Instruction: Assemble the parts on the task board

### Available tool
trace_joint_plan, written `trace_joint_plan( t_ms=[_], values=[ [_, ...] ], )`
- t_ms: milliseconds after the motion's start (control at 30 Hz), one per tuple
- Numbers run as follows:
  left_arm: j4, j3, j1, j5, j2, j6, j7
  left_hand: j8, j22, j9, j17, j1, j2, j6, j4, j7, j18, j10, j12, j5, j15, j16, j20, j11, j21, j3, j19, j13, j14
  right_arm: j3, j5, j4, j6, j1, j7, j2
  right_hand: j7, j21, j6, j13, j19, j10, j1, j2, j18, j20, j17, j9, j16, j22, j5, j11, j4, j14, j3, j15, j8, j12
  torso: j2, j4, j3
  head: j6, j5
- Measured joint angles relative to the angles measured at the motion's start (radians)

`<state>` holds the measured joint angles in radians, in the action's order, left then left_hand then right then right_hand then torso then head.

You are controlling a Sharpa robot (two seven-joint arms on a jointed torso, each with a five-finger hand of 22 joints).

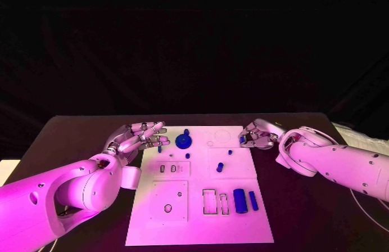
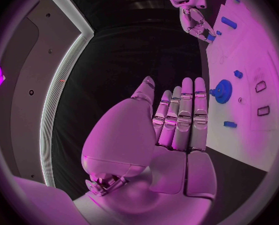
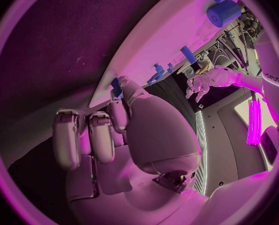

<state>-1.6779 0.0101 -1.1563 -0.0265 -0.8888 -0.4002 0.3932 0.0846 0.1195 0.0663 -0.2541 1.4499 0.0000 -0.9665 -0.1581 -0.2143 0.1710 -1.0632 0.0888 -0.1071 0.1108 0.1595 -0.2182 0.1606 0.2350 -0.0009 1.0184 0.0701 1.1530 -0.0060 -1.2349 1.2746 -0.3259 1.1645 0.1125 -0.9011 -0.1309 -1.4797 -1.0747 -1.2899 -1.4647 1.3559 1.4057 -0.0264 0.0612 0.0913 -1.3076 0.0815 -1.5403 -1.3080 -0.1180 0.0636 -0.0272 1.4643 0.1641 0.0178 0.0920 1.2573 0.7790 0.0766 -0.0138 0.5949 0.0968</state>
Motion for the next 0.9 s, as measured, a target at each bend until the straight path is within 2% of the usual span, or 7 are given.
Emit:
trace_joint_plan(
  t_ms=[100,267,367,467,667,900],
  values=[
    [0.0,0.0,0.0,0.0,0.0,0.0,0.0,0.0,0.0,0.0,0.0,0.0,0.0,0.0,0.0,0.0,0.0,0.0,0.0,0.0,0.0,0.0,0.0,0.0,0.0,0.0,0.0,0.0,0.0,0.0,0.006,0.001,-0.009,0.0,0.001,0.0,0.012,0.0,-0.028,0.0,0.001,0.0,-0.004,-0.004,0.0,-0.008,0.0,0.001,0.0,0.0,0.005,0.0,-0.005,0.004,0.02,0.013,0.013,0.004,0.0,0.0003,0.0,0.001,0.0],
    [0.001,0.0,0.0,0.0,0.0,0.0,0.0,-0.004,0.0,0.0,-0.001,0.0,0.0,0.004,0.003,-0.004,0.0,0.0,0.0,0.0,0.0,0.0,0.0,0.0,0.0,-0.003,0.0,0.0,0.0,0.001,0.021,0.006,-0.032,0.0,0.002,-0.002,0.011,0.0,-0.028,-0.01,-0.003,0.0,-0.005,-0.005,0.0,-0.015,0.0,0.002,0.0,0.0,0.008,0.0,-0.011,0.001,0.038,0.017,0.016,0.009,0.0,0.0008,0.0,0.003,0.0],
    [0.001,0.0,0.0,0.0,-0.001,0.0,-0.001,-0.004,0.0,0.0,-0.002,0.0,0.0,0.004,0.003,-0.004,0.0,0.0,0.0,0.0,0.0,0.0,0.0,0.0,0.0,-0.003,0.0,0.0,0.0,0.003,0.03,0.015,-0.053,0.001,0.002,-0.003,0.011,0.0,-0.028,-0.013,-0.002,0.0,-0.012,-0.012,0.0,-0.02,0.0,0.002,0.0,0.0,0.01,-0.001,-0.016,0.002,0.055,0.025,0.016,0.009,0.0,0.0008,-0.0002,0.004,-0.001],
    [0.001,0.0,0.0,0.0,-0.001,0.0,-0.001,-0.004,0.0,0.0,-0.002,0.0,0.0,0.004,0.003,-0.004,0.0,0.0,0.0,0.0,0.0,0.0,0.0,0.0,0.0,-0.003,0.0,0.0,0.0,0.004,0.037,0.031,-0.071,0.008,-0.003,-0.006,0.011,0.0,-0.028,-0.014,-0.003,0.001,-0.013,-0.013,0.0,-0.022,0.0,0.002,0.0,0.0,0.012,-0.005,-0.017,0.002,0.058,0.026,0.016,0.009,-0.001,0.0008,-0.0012,0.004,-0.002],
    [0.001,0.0,0.0,-0.001,-0.001,0.0,-0.001,-0.004,0.0,0.0,-0.002,0.0,0.0,0.004,0.003,-0.004,0.0,0.0,0.0,0.0,0.0,0.0,0.0,0.0,0.0,-0.003,0.0,0.0,0.0,0.008,0.04,0.102,-0.092,0.032,-0.048,-0.007,0.011,0.0,-0.028,-0.013,-0.003,-0.004,-0.024,-0.024,0.0,-0.022,0.0,0.002,0.0,0.0,0.024,-0.011,-0.015,0.002,0.068,0.026,0.016,-0.013,-0.002,0.0003,-0.003,0.0,-0.002],
    [0.01,0.0,0.0,-0.017,-0.003,0.002,-0.002,-0.004,0.0,0.0,-0.002,0.0,0.0,0.004,0.006,-0.004,0.0,0.0,0.0,0.0,0.0,0.0,0.0,0.0,0.0,0.0,0.0,0.0,0.0,0.007,-0.003,0.2,-0.094,0.036,-0.13,0.041,0.011,0.0,-0.028,-0.013,-0.003,-0.001,-0.027,-0.027,0.0,-0.022,0.0,0.002,0.0,0.0,0.026,-0.014,-0.016,0.002,0.074,0.026,0.016,-0.016,-0.005,0.0023,-0.0043,0.002,-0.01]
  ],
)
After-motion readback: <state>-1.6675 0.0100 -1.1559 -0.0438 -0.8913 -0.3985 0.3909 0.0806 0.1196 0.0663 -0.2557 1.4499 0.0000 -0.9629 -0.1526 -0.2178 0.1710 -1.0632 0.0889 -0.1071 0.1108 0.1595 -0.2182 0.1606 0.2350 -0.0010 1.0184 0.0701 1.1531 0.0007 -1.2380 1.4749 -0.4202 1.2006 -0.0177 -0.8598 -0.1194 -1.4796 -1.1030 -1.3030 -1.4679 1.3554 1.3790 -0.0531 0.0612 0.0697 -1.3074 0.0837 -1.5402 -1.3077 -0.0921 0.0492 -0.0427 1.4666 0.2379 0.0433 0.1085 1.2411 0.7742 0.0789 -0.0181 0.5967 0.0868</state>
